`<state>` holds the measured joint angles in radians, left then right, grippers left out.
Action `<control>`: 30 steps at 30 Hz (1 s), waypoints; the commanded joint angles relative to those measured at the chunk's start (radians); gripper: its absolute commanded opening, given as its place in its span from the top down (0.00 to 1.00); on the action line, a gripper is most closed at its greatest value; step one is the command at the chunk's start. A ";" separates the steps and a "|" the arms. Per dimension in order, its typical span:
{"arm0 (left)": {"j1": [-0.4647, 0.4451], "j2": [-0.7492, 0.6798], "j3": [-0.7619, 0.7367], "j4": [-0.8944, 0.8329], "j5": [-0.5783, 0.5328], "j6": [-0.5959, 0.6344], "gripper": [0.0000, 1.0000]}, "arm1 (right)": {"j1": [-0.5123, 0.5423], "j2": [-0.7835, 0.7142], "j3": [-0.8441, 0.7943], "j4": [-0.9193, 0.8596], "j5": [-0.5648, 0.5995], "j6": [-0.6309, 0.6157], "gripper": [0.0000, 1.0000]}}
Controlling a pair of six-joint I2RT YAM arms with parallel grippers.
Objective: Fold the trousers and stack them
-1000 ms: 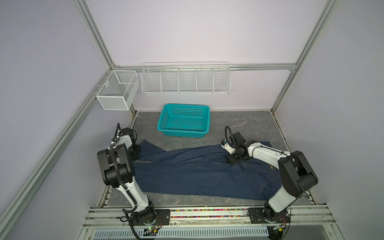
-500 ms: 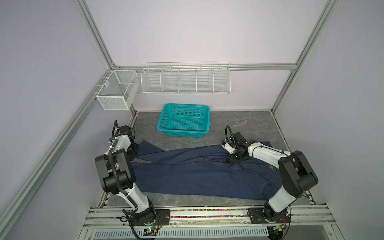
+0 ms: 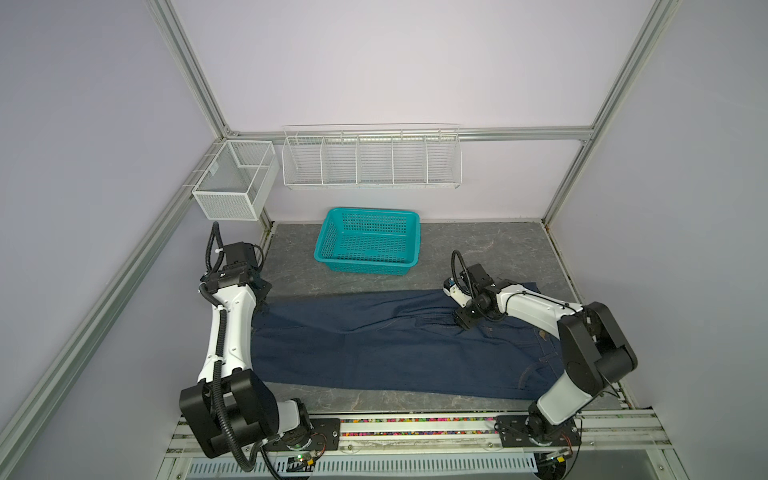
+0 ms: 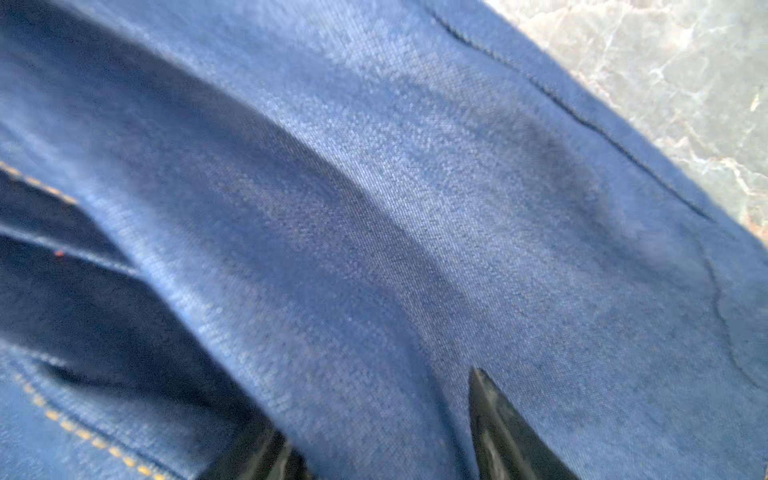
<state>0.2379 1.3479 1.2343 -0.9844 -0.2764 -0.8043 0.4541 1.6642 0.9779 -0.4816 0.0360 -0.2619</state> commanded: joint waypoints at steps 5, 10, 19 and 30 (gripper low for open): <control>-0.029 0.217 0.075 0.078 -0.064 0.092 1.00 | -0.007 -0.025 -0.002 -0.003 0.011 0.001 0.37; -0.054 0.396 0.191 0.115 -0.129 0.117 1.00 | -0.012 -0.037 -0.012 -0.008 0.029 -0.002 0.37; -0.084 0.641 0.357 0.104 -0.239 0.153 1.00 | -0.063 -0.057 -0.019 -0.013 0.028 0.009 0.37; -0.112 0.680 0.428 0.117 -0.150 0.203 0.67 | -0.094 -0.066 0.045 -0.010 -0.036 0.041 0.37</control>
<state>0.1452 2.0350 1.6238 -0.8646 -0.4385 -0.6315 0.3656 1.6196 0.9916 -0.4835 0.0273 -0.2348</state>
